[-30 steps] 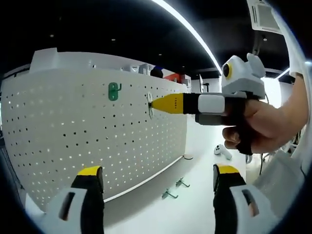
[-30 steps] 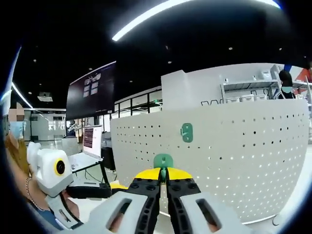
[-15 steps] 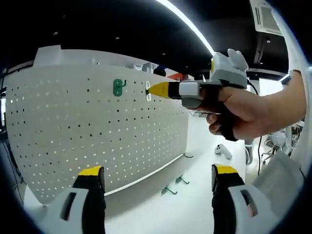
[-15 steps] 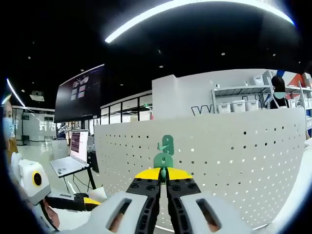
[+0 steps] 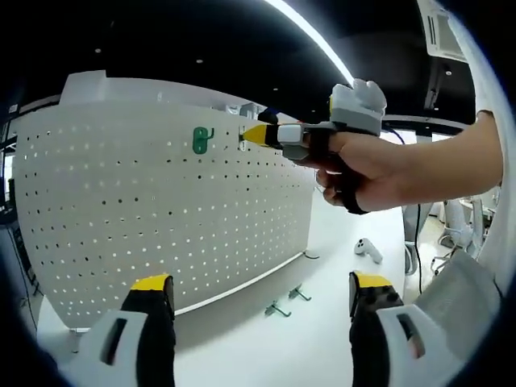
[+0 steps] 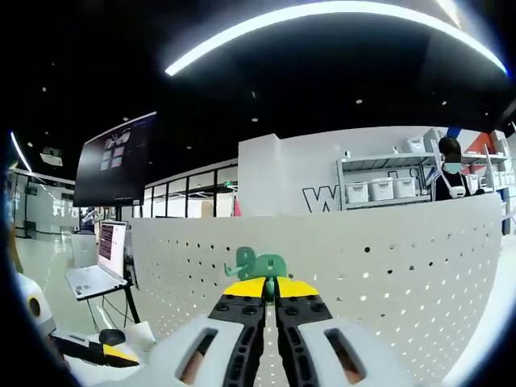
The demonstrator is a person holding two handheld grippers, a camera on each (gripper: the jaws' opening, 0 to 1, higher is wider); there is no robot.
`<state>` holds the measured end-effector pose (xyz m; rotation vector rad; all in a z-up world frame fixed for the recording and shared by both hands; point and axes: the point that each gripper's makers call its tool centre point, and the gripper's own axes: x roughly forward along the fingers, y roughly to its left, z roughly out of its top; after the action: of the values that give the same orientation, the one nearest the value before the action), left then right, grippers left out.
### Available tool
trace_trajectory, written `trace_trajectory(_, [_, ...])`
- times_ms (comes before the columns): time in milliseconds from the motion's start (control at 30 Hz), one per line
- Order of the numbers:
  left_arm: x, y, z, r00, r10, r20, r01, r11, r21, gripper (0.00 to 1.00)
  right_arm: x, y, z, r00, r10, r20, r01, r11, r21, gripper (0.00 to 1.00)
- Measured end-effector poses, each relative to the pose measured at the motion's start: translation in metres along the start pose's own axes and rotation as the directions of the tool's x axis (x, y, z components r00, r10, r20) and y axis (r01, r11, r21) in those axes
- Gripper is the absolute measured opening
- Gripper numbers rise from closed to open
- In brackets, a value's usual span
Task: Insert the hook assembly into the mounting plate slot until the hook locks in place.
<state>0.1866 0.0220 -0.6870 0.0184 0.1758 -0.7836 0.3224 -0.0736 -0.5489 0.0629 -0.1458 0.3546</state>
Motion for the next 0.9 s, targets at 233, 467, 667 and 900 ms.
trace_trajectory(233, [-0.001, -0.002, -0.001, 1.0, -0.003, -0.003, 0.003, 1.0, -0.001, 0.91, 0.009, -0.002, 0.001, 1.0, -0.011, 0.002, 0.011, 0.999, -0.041, 0.01])
trace_trajectory(467, [-0.002, -0.002, -0.001, 1.0, -0.003, -0.002, 0.003, 1.0, -0.006, 0.91, 0.016, -0.01, 0.003, 0.999, -0.039, 0.009, 0.04, 0.997, -0.059, 0.01])
trace_trajectory(667, [-0.003, -0.002, -0.006, 1.0, -0.003, -0.016, 0.003, 1.0, -0.007, 0.9, 0.023, -0.013, 0.006, 0.999, -0.049, 0.015, 0.05, 0.997, -0.052, 0.01])
trace_trajectory(900, [-0.006, -0.003, -0.01, 1.0, 0.003, -0.024, -0.003, 1.0, -0.014, 0.9, 0.029, -0.013, 0.003, 0.999, -0.048, 0.005, 0.049, 0.998, -0.043, 0.01])
